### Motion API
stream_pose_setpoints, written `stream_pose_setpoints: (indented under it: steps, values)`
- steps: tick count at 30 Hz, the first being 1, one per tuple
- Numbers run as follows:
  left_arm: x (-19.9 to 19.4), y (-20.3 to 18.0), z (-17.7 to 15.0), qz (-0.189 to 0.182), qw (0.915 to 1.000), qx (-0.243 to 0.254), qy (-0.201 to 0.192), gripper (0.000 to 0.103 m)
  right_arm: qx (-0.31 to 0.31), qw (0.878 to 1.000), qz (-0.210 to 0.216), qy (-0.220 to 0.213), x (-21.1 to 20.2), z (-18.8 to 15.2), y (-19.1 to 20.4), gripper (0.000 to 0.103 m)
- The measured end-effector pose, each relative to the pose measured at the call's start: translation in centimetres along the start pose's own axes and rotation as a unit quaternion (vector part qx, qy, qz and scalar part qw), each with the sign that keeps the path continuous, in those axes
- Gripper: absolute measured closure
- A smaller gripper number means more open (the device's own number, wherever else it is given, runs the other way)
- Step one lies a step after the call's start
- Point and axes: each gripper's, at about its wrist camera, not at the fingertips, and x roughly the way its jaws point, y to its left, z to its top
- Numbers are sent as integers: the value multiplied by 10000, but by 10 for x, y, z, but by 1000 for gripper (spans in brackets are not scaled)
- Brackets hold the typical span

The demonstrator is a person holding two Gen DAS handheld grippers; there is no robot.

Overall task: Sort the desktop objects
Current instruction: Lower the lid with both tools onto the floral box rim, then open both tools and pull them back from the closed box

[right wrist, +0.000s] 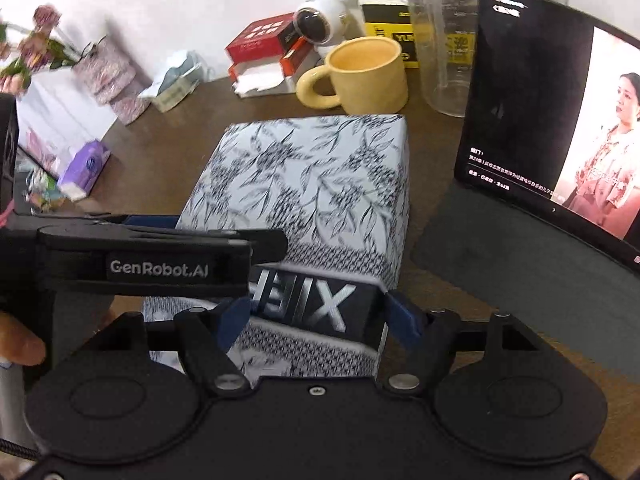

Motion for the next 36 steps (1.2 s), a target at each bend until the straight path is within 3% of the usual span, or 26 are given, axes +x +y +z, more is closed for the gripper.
stream_pose_setpoints:
  steps: [7,19,22,24,27,36]
  values:
    - [-9,20,-21,-218,9990,-350,175,0,-84,10000,48,-23,-5,-13,2,25]
    - [-14,13,-28,-24,9994,-310,-164,0,-194,9997,39,-161,-5,-15,4,25]
    - [-19,8,-29,124,9991,-285,-298,0,-262,9995,126,-107,-6,-17,7,12]
    - [-25,5,-32,143,9985,-299,-425,0,-408,9989,138,-209,-12,-19,11,11]
    - [-38,5,-36,100,9972,-443,-597,0,-624,9975,117,-325,-21,-19,17,3]
    - [-83,6,-53,148,9921,-738,-1004,0,-996,9932,36,-601,-53,-31,39,0]
